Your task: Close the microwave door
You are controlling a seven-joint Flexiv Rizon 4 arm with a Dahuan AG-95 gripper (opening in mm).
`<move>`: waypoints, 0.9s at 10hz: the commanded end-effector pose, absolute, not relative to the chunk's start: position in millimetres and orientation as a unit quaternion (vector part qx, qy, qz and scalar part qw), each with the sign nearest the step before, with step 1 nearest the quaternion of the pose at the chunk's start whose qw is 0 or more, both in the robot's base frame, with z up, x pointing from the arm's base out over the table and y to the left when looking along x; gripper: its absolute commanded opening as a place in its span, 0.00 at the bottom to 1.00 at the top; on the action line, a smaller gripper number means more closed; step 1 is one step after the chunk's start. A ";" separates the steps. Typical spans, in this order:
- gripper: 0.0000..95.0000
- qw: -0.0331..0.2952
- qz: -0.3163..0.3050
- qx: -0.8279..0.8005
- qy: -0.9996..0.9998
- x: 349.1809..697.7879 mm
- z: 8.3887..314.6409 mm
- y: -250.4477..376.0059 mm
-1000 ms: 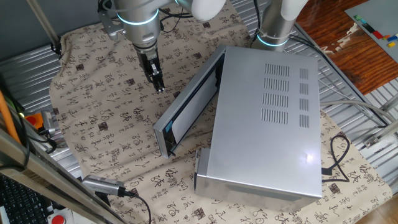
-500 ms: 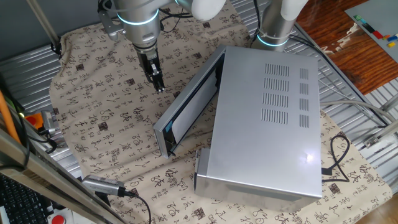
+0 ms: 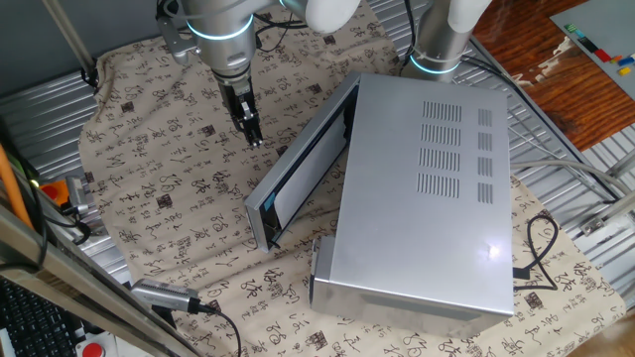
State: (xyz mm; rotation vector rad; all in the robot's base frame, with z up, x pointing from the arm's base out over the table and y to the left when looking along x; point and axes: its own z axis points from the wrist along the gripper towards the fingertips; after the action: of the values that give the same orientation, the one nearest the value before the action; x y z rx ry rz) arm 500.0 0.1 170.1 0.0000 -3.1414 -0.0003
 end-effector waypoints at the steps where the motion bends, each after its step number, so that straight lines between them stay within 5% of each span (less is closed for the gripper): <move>1: 1.00 0.000 0.000 0.000 -1.000 500.0 170.0 0.0; 2: 0.00 0.000 -0.007 0.028 -1.000 500.0 170.0 0.0; 9: 0.00 0.001 -0.005 0.028 -1.000 500.0 170.1 0.0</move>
State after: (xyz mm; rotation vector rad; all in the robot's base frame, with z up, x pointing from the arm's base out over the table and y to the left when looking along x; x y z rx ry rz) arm 499.5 -0.2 169.9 0.0871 -3.1381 -0.0160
